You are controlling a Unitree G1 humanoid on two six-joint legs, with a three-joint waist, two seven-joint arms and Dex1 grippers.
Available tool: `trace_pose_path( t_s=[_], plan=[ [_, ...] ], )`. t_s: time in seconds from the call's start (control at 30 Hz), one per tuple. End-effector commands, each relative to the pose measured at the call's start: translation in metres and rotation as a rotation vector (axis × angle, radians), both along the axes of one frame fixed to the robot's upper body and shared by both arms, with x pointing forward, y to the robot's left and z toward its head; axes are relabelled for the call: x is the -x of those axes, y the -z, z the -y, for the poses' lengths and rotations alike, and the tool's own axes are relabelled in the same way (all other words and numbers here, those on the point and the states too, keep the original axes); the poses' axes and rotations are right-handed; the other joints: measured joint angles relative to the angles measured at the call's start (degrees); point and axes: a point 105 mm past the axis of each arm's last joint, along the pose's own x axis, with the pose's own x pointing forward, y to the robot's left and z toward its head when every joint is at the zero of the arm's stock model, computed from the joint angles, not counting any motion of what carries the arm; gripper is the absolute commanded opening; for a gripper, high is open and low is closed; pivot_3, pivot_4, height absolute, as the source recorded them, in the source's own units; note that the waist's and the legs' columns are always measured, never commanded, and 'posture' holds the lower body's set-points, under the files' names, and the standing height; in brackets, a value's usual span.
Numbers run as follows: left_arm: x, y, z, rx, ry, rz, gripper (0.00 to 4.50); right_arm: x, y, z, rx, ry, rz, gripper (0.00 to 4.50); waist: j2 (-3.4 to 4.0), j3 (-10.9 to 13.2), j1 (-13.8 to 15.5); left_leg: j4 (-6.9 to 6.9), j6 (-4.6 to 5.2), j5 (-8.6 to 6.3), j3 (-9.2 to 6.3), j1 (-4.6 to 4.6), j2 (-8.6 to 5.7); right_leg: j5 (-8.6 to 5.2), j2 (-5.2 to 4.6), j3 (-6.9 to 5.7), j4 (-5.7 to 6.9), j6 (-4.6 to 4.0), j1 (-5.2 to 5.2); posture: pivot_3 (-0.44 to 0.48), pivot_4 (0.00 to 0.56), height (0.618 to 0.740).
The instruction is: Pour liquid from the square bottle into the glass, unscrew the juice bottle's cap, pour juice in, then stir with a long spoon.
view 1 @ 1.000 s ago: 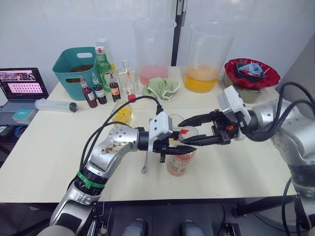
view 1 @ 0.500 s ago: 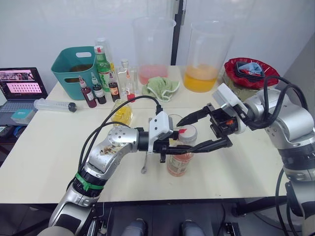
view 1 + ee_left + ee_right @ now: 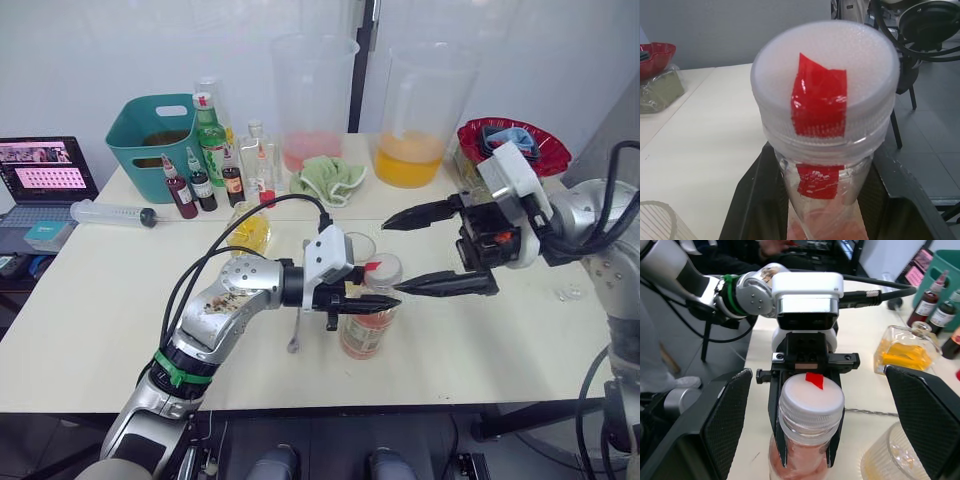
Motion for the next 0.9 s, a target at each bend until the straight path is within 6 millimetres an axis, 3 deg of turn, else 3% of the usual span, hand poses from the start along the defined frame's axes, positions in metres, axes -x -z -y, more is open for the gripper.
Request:
trace_pose_path(
  t_s=[0.03, 0.37, 0.57, 0.9],
  plan=[
    [-0.006, 0.021, -0.003, -0.075, -0.033, -0.061, 1.37, 0.007, -0.003, -0.003, -0.003, 0.073, 0.001, 4.47, 0.0, 0.0, 0.1, 0.0, 0.0, 0.0, 0.0, -0.02, 0.0, 0.0, 0.0, 0.0, -0.02, 0.0, -0.01, 0.0, 0.15, 0.74],
    [-0.008, 0.025, 0.001, -0.083, -0.013, -0.067, 1.37, 0.008, 0.009, -0.013, -0.02, 0.219, -0.078, 4.47, 0.0, 0.0, 0.3, 0.02, 0.0, 0.01, 0.01, -0.1, -0.01, 0.0, -0.01, 0.0, -0.05, 0.0, -0.05, 0.0, 0.15, 0.74],
    [-0.009, 0.027, 0.001, -0.093, -0.01, -0.062, 1.37, 0.008, 0.009, -0.014, -0.024, 0.23, -0.086, 2.7, 0.0, 0.0, 0.3, 0.03, 0.01, 0.01, 0.01, -0.1, -0.01, 0.0, -0.01, 0.0, -0.05, 0.0, -0.03, 0.0, 0.15, 0.74],
    [-0.01, 0.027, 0.0, -0.088, -0.018, -0.059, 1.37, 0.009, 0.012, -0.014, -0.012, 0.229, -0.071, 2.7, 0.0, 0.0, 0.3, 0.04, 0.01, 0.01, 0.02, -0.09, -0.01, 0.0, -0.01, -0.02, -0.05, 0.01, -0.02, 0.0, 0.15, 0.74]
  ],
)
